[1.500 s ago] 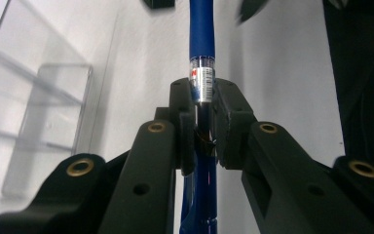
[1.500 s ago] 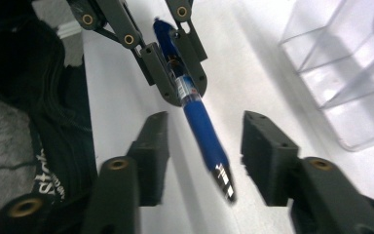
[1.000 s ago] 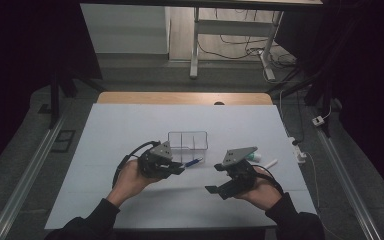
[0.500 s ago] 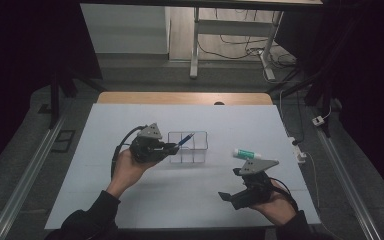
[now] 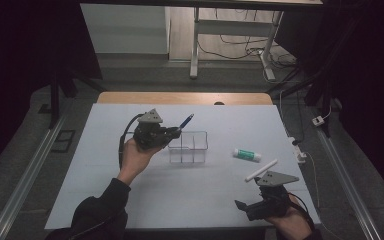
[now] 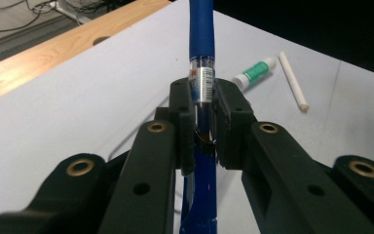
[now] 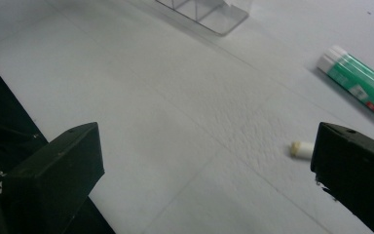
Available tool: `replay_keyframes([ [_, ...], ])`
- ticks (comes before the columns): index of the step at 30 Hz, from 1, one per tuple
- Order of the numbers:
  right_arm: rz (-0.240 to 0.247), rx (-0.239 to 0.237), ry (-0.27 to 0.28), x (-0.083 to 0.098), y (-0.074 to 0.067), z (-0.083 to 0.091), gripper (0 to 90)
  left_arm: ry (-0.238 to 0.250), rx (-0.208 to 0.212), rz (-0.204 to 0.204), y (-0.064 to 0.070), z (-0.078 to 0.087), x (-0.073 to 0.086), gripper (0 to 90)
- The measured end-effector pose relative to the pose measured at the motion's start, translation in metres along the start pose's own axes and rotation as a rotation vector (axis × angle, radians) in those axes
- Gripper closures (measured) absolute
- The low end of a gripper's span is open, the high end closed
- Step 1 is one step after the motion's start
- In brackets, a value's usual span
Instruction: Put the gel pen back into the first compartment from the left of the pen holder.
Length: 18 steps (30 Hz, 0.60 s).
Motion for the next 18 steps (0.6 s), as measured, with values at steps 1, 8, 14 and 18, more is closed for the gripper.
replay_keyframes([
  [1, -0.006, 0.003, -0.001, 0.002, 0.000, 0.002, 0.0, 0.006, -0.004, 0.004, -0.001, -0.002, -0.001, 78.6],
  [8, -0.044, 0.029, 0.024, 0.009, 0.004, 0.013, 0.0, 0.038, -0.009, 0.019, -0.007, -0.013, -0.008, 78.6],
  [14, -0.061, 0.025, 0.025, 0.011, 0.006, 0.016, 0.0, 0.051, -0.010, 0.023, -0.010, -0.025, -0.010, 78.6],
  [18, -0.042, 0.020, 0.012, 0.011, 0.004, 0.014, 0.0, 0.066, -0.006, 0.035, -0.013, -0.034, -0.009, 78.6],
])
Point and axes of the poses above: each handheld gripper's, and its own axes: z roughly backward along the jaws, x roughly out of its underside, y roughly to its right, the point moved 4 cm from there along -z, roughly forward along the jaws, and after that the axes turned 2 degrees about -y, right-handed, at the moved point
